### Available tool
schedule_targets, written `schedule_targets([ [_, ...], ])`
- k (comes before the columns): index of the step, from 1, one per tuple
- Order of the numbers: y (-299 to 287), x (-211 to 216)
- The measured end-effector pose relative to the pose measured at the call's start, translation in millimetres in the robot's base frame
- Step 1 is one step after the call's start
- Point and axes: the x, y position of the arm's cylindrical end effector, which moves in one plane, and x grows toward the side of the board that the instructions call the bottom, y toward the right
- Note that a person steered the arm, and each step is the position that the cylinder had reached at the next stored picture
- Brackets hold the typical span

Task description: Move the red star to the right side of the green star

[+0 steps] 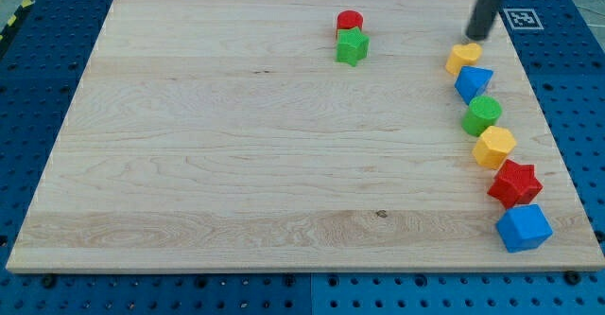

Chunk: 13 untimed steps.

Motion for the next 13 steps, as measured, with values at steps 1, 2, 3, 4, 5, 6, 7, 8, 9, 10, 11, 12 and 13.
schedule_targets([
  [1, 16, 63],
  [2, 21, 124],
  [3, 21, 179],
  [4, 20, 225],
  [5, 13, 239],
  [6, -11, 239],
  [7, -46, 239],
  [8, -88, 234],
  [9, -124, 216],
  [10, -143, 186],
  [11, -143, 154],
  [12, -143, 123],
  [13, -143, 99],
])
